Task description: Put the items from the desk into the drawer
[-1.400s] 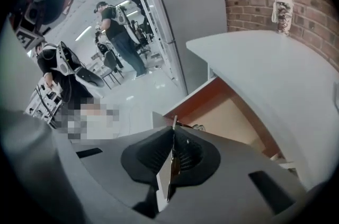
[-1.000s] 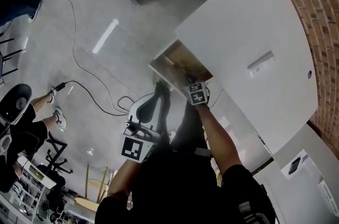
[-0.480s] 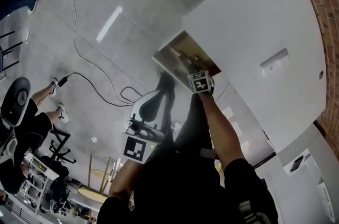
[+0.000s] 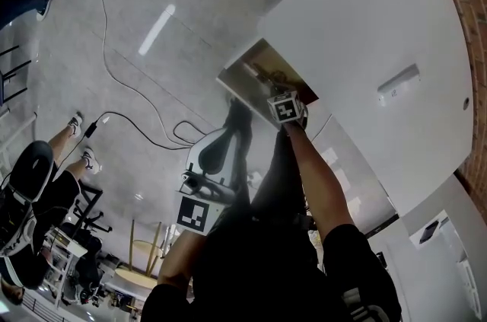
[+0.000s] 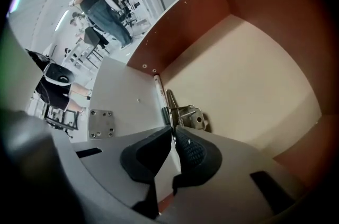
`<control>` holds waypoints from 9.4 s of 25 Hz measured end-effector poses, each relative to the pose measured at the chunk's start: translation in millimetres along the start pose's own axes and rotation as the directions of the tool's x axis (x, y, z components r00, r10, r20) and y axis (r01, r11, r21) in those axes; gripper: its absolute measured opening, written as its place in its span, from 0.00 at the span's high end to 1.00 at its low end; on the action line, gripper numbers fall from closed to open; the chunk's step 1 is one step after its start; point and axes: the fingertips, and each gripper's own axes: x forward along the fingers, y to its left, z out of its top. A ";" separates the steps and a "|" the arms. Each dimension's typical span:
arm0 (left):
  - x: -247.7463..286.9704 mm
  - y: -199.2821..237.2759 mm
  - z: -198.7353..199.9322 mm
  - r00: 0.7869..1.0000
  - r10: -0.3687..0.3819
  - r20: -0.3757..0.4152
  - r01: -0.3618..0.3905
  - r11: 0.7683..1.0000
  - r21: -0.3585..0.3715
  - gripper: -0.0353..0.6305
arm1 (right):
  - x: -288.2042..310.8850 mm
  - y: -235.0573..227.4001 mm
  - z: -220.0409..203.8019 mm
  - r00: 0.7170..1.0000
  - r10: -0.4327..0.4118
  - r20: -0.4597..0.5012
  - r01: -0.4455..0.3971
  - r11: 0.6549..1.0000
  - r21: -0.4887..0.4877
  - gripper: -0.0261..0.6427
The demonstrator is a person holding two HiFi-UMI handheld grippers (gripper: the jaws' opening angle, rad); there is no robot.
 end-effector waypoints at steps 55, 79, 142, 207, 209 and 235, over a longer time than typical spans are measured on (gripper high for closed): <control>-33.7 -177.2 185.2 0.936 -0.224 0.271 0.175 0.965 0.193 0.94 | -661.8 41.0 119.1 0.326 -0.152 0.933 0.160 0.982 0.104 0.96; -32.4 -218.0 187.7 0.897 -0.335 0.287 0.281 0.936 0.214 0.94 | -652.0 -1.0 77.5 0.349 -0.325 0.879 0.116 0.946 0.303 0.68; 116.7 -261.9 139.8 0.887 -0.459 -0.046 0.459 0.869 0.184 0.94 | -330.5 -255.1 42.8 0.801 -0.544 0.249 0.263 0.694 0.670 0.51; -65.6 -63.0 134.9 0.979 0.000 0.203 -0.009 0.999 0.046 0.94 | -294.5 89.0 118.5 0.901 0.097 0.422 -0.029 0.986 -0.166 0.63; -61.7 -52.0 128.2 0.982 -0.002 0.188 -0.005 0.999 0.040 0.94 | -271.4 89.7 111.4 0.918 0.096 0.385 -0.036 0.986 -0.161 0.63; 3.6 8.1 10.2 1.000 0.005 0.014 -0.005 0.999 -0.033 0.94 | -50.3 0.8 20.2 0.997 -0.049 0.059 0.048 0.998 0.028 0.63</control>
